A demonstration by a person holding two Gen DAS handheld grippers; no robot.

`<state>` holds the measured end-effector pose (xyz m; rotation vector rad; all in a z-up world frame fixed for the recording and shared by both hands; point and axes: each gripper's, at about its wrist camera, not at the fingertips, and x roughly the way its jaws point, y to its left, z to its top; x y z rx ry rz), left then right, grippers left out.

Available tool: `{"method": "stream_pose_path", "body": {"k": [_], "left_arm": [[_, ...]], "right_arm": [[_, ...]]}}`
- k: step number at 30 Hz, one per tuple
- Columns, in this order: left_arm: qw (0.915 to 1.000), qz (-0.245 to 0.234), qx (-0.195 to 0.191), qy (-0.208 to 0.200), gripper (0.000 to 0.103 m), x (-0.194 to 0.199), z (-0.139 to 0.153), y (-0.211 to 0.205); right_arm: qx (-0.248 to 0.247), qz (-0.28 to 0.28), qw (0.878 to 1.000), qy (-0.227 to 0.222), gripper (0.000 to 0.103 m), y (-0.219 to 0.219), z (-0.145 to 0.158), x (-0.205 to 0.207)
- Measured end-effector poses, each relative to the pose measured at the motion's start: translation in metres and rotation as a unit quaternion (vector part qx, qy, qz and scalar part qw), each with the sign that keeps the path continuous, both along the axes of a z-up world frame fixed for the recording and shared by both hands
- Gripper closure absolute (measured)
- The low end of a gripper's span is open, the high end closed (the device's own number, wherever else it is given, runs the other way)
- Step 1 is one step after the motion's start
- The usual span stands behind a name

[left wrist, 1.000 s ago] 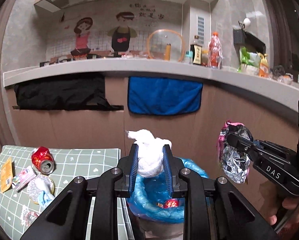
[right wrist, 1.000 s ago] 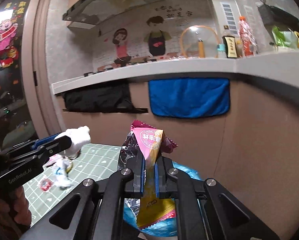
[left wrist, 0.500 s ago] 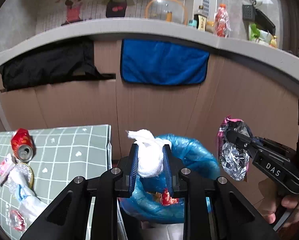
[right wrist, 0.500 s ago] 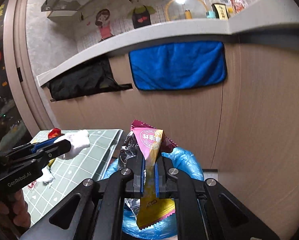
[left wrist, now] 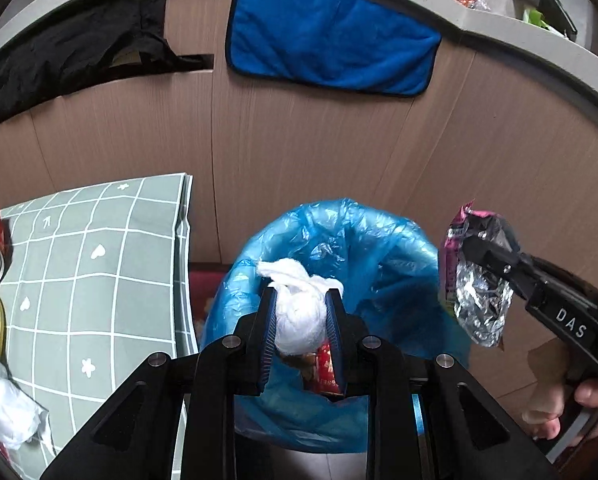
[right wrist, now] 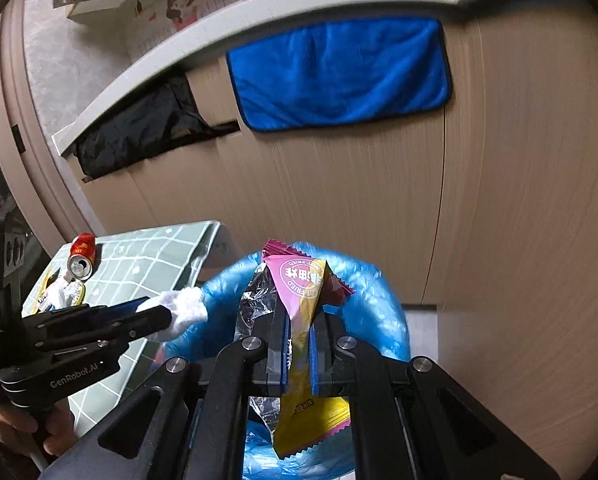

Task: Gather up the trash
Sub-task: 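Open both tools over the bin to drop the snack bag and tissue, then grasp the crushed red soda can with the right tool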

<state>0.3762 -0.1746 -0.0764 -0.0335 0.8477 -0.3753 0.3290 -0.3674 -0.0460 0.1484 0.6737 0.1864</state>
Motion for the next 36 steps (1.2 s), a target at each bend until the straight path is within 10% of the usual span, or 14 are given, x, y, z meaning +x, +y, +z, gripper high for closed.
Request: {"method": "stream_pose_path", "body": {"k": [16,21,36], "left_arm": [[0.9996,-0.005,0.001,0.027,0.064,0.016,-0.013,0.004],[0.9978,-0.007,-0.05,0.043,0.064,0.013,-0.006,0.017],[0.992,0.103,-0.056,-0.046,0.064,-0.063,0.061,0.175]], "right_arm": [[0.021,-0.01,0.999,0.039,0.078,-0.003,-0.024,0.003],[0.009,-0.011,0.999,0.035,0.078,-0.001,-0.019,-0.014],[0.023,0.061,0.998,-0.015,0.078,0.084,0.032,-0.049]]}}
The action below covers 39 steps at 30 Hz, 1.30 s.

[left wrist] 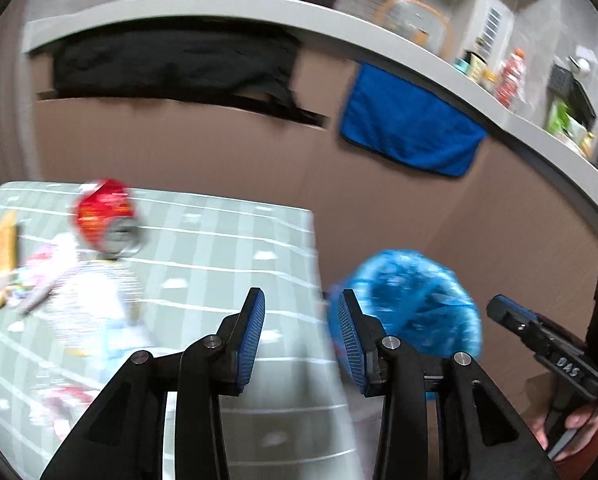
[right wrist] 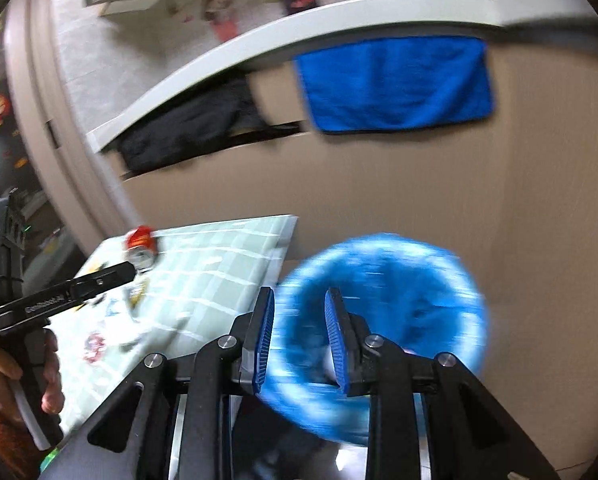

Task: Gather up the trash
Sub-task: 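Grasp the crushed red soda can with the right tool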

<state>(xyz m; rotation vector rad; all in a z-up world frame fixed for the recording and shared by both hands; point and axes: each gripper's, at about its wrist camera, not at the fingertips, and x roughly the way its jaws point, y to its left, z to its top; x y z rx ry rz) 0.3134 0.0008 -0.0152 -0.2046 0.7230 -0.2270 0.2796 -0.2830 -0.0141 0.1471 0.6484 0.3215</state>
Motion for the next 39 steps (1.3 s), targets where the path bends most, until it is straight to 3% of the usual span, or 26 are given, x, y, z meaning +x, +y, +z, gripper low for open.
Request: {"method": "stream_pose_path", "body": {"k": [5,9,16,20,29,33,36,39], "left_arm": [[0.998,0.062,0.004,0.002,0.064,-0.023,-0.003,0.087],[0.9936,0.112,0.012,0.002,0.064,-0.029,-0.009,0.152],[0.9857,0.168,-0.006,0.016,0.064,-0.038,-0.027,0.24],[0.9831,0.181,-0.014,0.028,0.064,-0.034,-0.038,0.268],[0.9821,0.182,-0.026,0.042,0.064,-0.017,-0.05,0.299],[0.9807,0.188,-0.027,0.045,0.064,-0.016,-0.055,0.307],[0.9794,0.192,-0.037,0.052,0.064,-0.015,-0.06,0.309],[0.9801,0.187,-0.041,0.051,0.064,-0.017,-0.059,0.304]], "right_arm": [[0.02,0.082,0.996,0.017,0.078,0.079,0.009,0.005],[0.003,0.135,0.991,0.021,0.075,0.142,0.011,0.009],[-0.051,0.254,0.964,0.053,0.074,0.264,0.004,0.064],[-0.061,0.243,0.965,0.081,0.072,0.307,-0.009,0.124],[-0.057,0.177,0.974,0.133,0.071,0.352,-0.065,0.215],[-0.042,0.183,0.968,0.165,0.061,0.36,-0.088,0.224],[-0.02,0.201,0.966,0.16,0.061,0.36,-0.093,0.218],[-0.046,0.209,0.964,0.157,0.063,0.364,-0.089,0.211]]}}
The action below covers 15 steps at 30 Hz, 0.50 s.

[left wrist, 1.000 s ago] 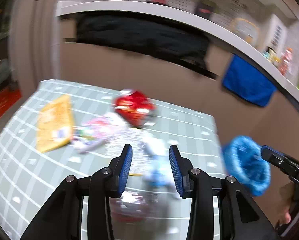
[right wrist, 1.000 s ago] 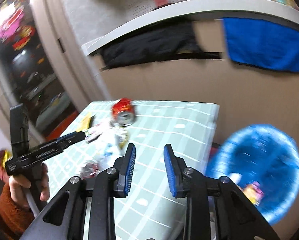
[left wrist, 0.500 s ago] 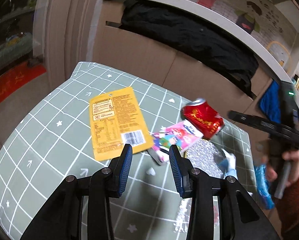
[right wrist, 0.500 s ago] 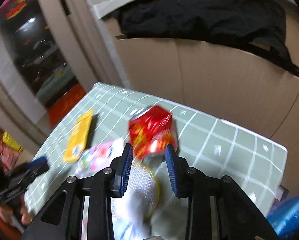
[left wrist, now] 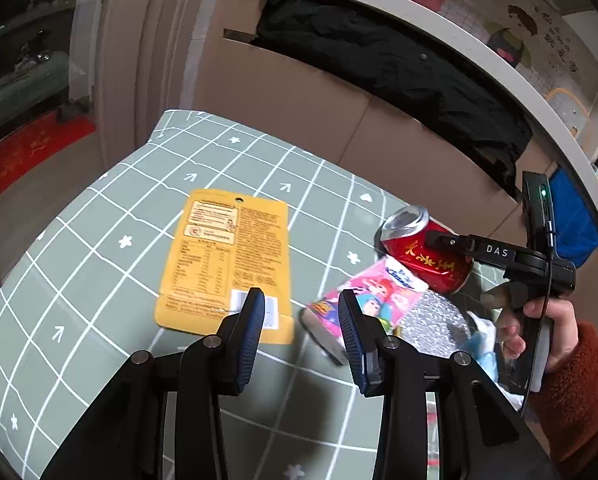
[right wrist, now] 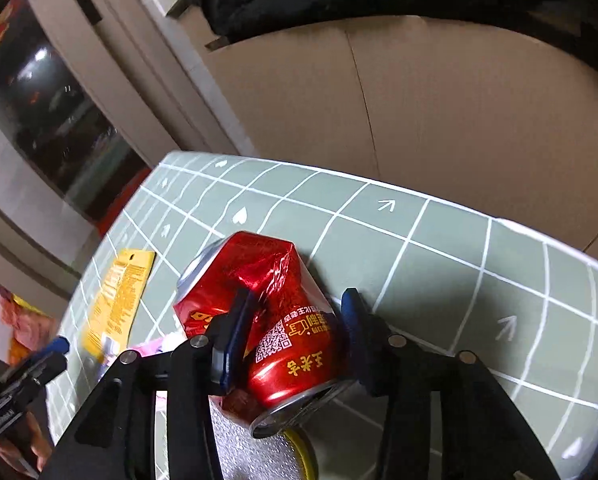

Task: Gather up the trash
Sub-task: 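Grasp the crushed red soda can with the right tool, then lift the red can off the table with the right tool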

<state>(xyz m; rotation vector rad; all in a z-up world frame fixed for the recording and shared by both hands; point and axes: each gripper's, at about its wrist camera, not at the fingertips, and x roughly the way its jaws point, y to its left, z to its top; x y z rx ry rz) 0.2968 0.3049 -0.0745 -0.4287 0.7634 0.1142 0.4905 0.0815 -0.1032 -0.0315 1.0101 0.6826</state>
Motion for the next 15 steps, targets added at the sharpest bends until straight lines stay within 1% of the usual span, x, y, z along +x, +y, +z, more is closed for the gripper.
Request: {"method": "stream_pose_path", "body": {"k": [2,5,7,8,9,10,12,15], "left_arm": [[1.0,-0.004,0.003,-0.005,0.064,-0.004,0.003,-0.006],[0.9999,-0.013,0.004,-0.008,0.064,-0.009,0.006,-0.016],[0.9997,-0.025,0.003,-0.005,0.064,-0.01,0.006,-0.026],[0.9995,-0.032,0.001,-0.004,0.064,-0.011,0.006,-0.031],[0.9992,-0.041,-0.003,-0.002,0.064,-0.011,0.006,-0.036],[0.9985,-0.054,-0.012,0.001,0.064,-0.011,0.004,-0.045],[0.9973,-0.07,-0.02,0.005,0.064,-0.011,0.002,-0.061],[0.9964,-0.082,-0.017,0.008,0.064,-0.012,0.002,-0.081]], "right_arm": [[-0.014,0.004,1.0,-0.018,0.065,-0.001,0.01,-0.007],[0.006,-0.006,1.0,-0.03,0.068,-0.017,0.032,-0.017],[0.013,-0.023,0.999,-0.042,0.077,-0.035,0.049,-0.025],[0.014,-0.03,0.998,-0.05,0.079,-0.043,0.057,-0.03],[0.015,-0.033,0.998,-0.057,0.09,-0.05,0.063,-0.033],[0.011,-0.033,0.997,-0.065,0.094,-0.059,0.069,-0.041],[0.001,-0.033,0.997,-0.073,0.095,-0.076,0.075,-0.054],[-0.004,-0.03,0.997,-0.065,0.095,-0.095,0.072,-0.071]]}}
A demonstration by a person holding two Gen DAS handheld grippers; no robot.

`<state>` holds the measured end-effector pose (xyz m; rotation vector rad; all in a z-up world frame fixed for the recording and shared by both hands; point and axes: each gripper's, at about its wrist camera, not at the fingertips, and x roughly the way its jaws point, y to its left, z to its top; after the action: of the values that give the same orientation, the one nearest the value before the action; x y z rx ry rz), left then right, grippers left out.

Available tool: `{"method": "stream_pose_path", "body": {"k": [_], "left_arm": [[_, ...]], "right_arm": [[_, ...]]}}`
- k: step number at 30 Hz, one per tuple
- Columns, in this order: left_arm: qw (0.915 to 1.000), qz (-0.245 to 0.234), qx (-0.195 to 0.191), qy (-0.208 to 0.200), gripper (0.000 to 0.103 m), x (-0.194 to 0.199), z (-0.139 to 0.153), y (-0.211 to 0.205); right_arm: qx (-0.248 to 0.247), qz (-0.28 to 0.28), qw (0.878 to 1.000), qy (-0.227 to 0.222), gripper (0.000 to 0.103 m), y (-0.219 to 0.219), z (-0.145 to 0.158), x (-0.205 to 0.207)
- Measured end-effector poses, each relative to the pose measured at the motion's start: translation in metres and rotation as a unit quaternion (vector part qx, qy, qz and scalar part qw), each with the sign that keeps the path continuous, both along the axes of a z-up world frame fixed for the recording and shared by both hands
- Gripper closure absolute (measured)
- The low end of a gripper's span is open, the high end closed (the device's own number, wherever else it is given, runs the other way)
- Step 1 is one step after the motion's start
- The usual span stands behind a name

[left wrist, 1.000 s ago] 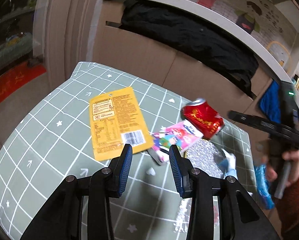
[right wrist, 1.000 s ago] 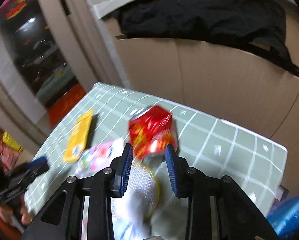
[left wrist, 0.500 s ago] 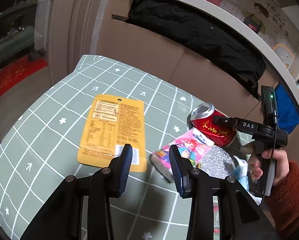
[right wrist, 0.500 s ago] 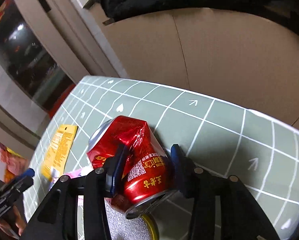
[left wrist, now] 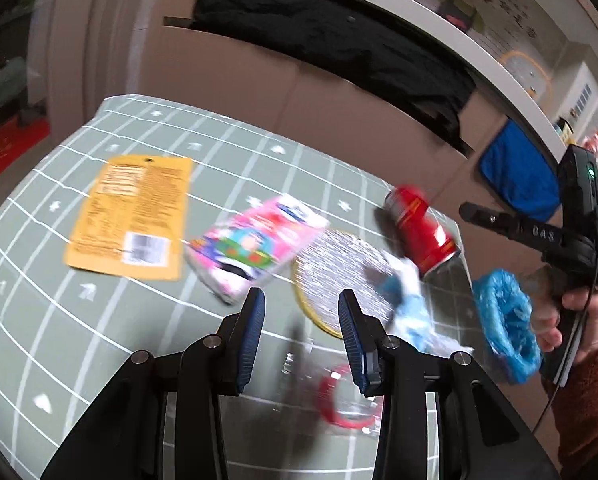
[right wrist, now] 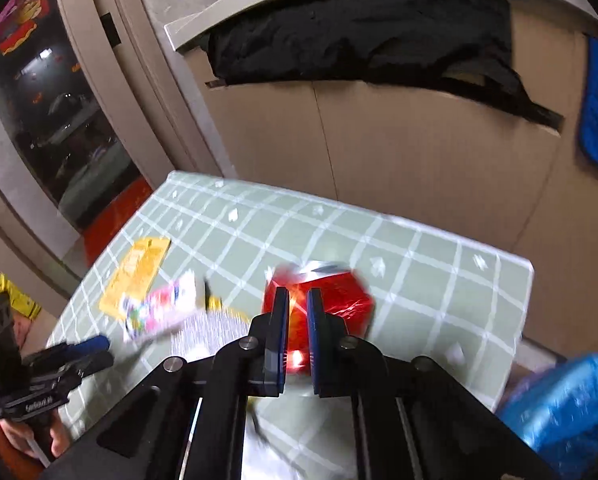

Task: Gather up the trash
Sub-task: 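Lift the red can off the table with the right tool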

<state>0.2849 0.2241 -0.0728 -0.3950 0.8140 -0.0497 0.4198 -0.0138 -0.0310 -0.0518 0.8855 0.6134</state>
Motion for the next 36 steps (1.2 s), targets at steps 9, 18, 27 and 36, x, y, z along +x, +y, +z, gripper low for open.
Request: {"method": "stream_pose_path", "body": {"k": [9,18,27,36], "left_arm": [[0.9998,-0.018,0.008,0.006,0.064,-0.003,0.003,-0.029],[0.9994,-0.028,0.011,0.015,0.064,0.013,-0.002,-0.029],[0.9992,-0.023,0.025,0.023,0.064,0.012,-0.009,-0.029],[0.9986,-0.047,0.026,-0.001,0.064,-0.005,0.007,-0.055]], "right_arm": [[0.057,0.007,0.998,0.014,0.057,-0.043,-0.008,0.003],[0.034,0.043,0.994,0.098,0.055,-0.002,-0.067,0.055],[-0.037,0.103,0.993,0.04,0.06,0.036,-0.071,0.023],[0.004,0.007,1.0,-0.006,0.063,-0.036,-0.019,-0.028]]}}
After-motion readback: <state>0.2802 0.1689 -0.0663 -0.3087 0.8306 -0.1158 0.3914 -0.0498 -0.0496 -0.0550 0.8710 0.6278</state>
